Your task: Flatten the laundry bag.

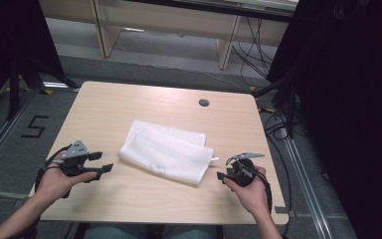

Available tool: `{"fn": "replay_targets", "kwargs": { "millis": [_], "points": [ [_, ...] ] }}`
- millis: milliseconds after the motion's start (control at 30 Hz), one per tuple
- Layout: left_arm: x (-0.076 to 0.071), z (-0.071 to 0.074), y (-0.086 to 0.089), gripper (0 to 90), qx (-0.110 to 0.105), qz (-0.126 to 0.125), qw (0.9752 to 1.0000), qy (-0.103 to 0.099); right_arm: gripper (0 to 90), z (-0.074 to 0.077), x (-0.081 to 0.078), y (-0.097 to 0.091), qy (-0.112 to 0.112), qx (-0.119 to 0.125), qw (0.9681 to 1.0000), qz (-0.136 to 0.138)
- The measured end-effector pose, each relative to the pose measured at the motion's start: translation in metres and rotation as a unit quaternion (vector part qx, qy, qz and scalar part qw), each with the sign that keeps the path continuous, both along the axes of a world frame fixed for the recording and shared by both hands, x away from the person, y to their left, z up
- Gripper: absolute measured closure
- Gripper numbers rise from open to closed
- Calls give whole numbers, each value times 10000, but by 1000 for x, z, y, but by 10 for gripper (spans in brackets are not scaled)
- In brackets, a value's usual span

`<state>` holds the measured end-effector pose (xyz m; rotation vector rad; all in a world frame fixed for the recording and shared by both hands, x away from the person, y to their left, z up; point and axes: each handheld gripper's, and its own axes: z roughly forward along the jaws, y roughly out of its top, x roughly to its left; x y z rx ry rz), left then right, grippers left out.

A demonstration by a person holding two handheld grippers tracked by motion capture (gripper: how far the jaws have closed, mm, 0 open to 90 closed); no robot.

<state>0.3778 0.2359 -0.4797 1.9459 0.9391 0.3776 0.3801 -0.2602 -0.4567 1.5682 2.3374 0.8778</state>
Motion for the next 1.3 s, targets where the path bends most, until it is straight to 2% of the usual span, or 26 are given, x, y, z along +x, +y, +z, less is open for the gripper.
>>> {"fn": "replay_targets", "kwargs": {
  "millis": [100,200,233,267,333,433,467,500,533,567,633,700,733,800,833,867,900,933,967,1000,1033,1067,1100,1233,1267,1300],
  "points": [
    [0,0,-4,374,-48,-94,9999,40,528,0,2,-2,-11,8,10000,56],
    [-1,1,-13,412,-159,-229,9995,132,503,-2,4,-5,-58,61,9999,-134],
    [-2,0,-16,413,-101,-264,9995,173,495,-5,7,-6,-187,234,9995,-133],
    [-3,-1,-19,414,-27,-326,9993,192,490,-4,8,-8,-102,181,9997,-100],
    [-4,-4,-25,426,94,-560,9982,190,486,-1,14,-11,8,340,9994,-34],
    [-7,-1,-33,448,137,-725,9970,235,488,5,21,-9,-29,327,9995,-46],
    [-7,1,-37,464,151,-800,9965,205,489,6,23,-8,-87,162,9998,-34],
    [-7,3,-42,476,135,-882,9958,220,493,7,25,-5,-98,124,9999,-6],
    [-7,5,-45,490,218,-984,9947,208,495,9,28,-1,-123,104,9998,112],
    [-7,6,-49,512,299,-1055,9935,308,499,10,30,2,-70,45,9999,134],
    [-6,7,-57,550,360,-1106,9926,353,516,12,37,7,-120,-25,9998,147],
    [-2,10,-67,587,498,-1255,9897,479,545,14,46,10,-103,-19,9996,268],
    [0,12,-72,602,526,-1289,9888,540,557,14,49,14,-131,-35,9997,211],
    [4,13,-82,630,574,-1364,9878,486,581,16,58,18,-234,-175,9990,333],
    [8,15,-89,644,659,-1505,9856,403,587,17,61,21,-218,-181,9989,371],
    [11,15,-96,656,678,-1587,9841,410,588,18,66,25,-240,-239,9987,392],
    [12,14,-103,666,701,-1617,9834,423,589,20,69,31,-155,-227,9989,375],
    [14,14,-108,679,736,-1676,9821,438,589,19,74,35,-278,-259,9982,453],
    [14,14,-108,689,736,-1676,9821,438,589,20,78,39,-291,-301,9977,536],
    [17,13,-121,705,896,-1842,9776,478,589,22,81,47,-175,-306,9982,487],
    [20,13,-126,717,961,-1902,9760,449,587,22,85,52,-314,-421,9974,500],
    [21,13,-129,727,1041,-1971,9735,511,583,22,90,56,-349,-410,9971,544],
    [21,11,-134,728,937,-1931,9752,531,576,23,93,61,-252,-444,9974,517],
    [29,7,-145,746,1090,-2057,9707,603,554,18,108,73,-189,-498,9967,614],
    [30,5,-147,754,1072,-2021,9711,674,549,15,110,76,-149,-495,9968,616],
    [32,4,-148,768,1139,-2078,9692,672,543,13,113,79,-65,-484,9971,590]
  ]
}}
